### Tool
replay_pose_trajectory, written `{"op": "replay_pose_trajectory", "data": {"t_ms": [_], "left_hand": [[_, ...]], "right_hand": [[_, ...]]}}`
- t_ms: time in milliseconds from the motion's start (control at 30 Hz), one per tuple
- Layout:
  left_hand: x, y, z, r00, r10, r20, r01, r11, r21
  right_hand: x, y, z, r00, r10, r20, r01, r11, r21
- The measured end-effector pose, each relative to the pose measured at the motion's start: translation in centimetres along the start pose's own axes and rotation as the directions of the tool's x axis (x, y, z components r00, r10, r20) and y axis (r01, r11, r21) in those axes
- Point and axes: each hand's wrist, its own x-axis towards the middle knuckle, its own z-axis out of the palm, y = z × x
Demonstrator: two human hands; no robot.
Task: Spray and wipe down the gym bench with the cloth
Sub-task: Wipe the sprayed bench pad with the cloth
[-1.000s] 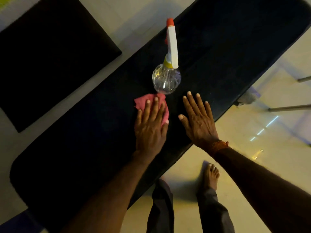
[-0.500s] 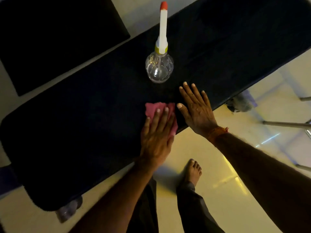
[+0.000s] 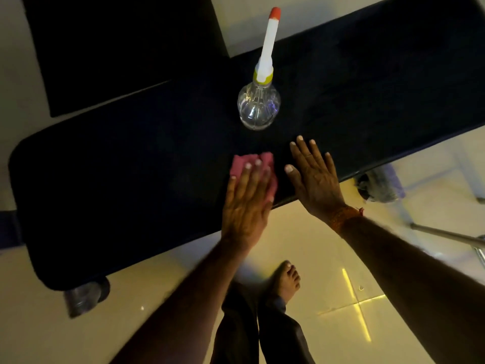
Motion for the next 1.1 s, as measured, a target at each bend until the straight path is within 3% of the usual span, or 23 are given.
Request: {"op": "replay_pose_trajectory", "data": {"t_ms": [133,200,267,333,400,433,567,600,700,767,833,900,933,1000,1100], "left_hand": [[6.1,-6.0,-1.6,0.922,-0.386,0.035,0.386,0.923,0.009],[8.3,-6.9,-1.9,0.885,-0.464,0.047,0.464,0.886,-0.009],[8.3,-5.3,-1.5,0.918,-0.397,0.026,0.396,0.918,0.018],[5.7,-3.0,-0.7,0.980,-0.200,0.016,0.199,0.978,0.062],[3.9,-3.1,-0.5,0.998,-0.037,0.051,0.033,0.995,0.090],[4.4,-4.2,-0.7,0.998,-0.022,0.064,0.016,0.996,0.086],[9.6,-9.1,-2.3,0.939,-0.333,0.088,0.329,0.942,0.065],[10.4,-9.5,-2.6,0.932,-0.342,0.122,0.335,0.940,0.069],[9.2,-8.6,-3.2,0.978,-0.098,0.185,0.109,0.993,-0.048],[7.8,-8.4,-4.0,0.987,-0.101,0.126,0.125,0.971,-0.202],[7.5,-9.4,-4.7,0.938,-0.347,-0.002,0.334,0.903,-0.269],[8.6,-10.6,-5.4,0.828,-0.557,0.069,0.550,0.779,-0.301],[9.2,-10.9,-5.7,0.795,-0.590,0.139,0.601,0.738,-0.305],[10.3,-11.0,-6.1,0.789,-0.566,0.239,0.614,0.706,-0.352],[11.3,-10.7,-6.6,0.863,-0.465,0.200,0.505,0.759,-0.411]], "right_hand": [[-0.1,-0.9,0.4,0.999,0.035,-0.025,-0.035,0.999,0.008],[0.0,-1.7,0.9,0.996,0.077,-0.041,-0.076,0.997,0.030],[0.4,-2.7,1.5,0.992,0.114,-0.055,-0.112,0.993,0.037],[1.1,-3.8,2.0,0.991,0.121,-0.062,-0.120,0.993,0.012],[1.7,-4.9,2.5,0.992,0.118,-0.050,-0.120,0.992,-0.034],[2.1,-5.3,2.7,0.991,0.123,-0.045,-0.125,0.991,-0.054],[3.3,-5.9,3.1,0.988,0.139,-0.074,-0.145,0.986,-0.085],[3.5,-5.9,3.1,0.987,0.136,-0.082,-0.144,0.985,-0.099],[3.8,-6.1,2.6,0.986,0.136,-0.094,-0.145,0.985,-0.093],[4.0,-6.6,2.3,0.985,0.145,-0.095,-0.150,0.988,-0.045],[4.4,-7.0,1.9,0.981,0.170,-0.098,-0.170,0.985,0.002],[4.9,-7.3,1.4,0.975,0.195,-0.109,-0.190,0.980,0.052],[5.2,-7.5,1.2,0.972,0.205,-0.112,-0.196,0.977,0.079],[5.7,-7.8,0.8,0.970,0.218,-0.110,-0.207,0.972,0.109],[6.3,-8.3,0.5,0.967,0.237,-0.094,-0.225,0.967,0.123]]}}
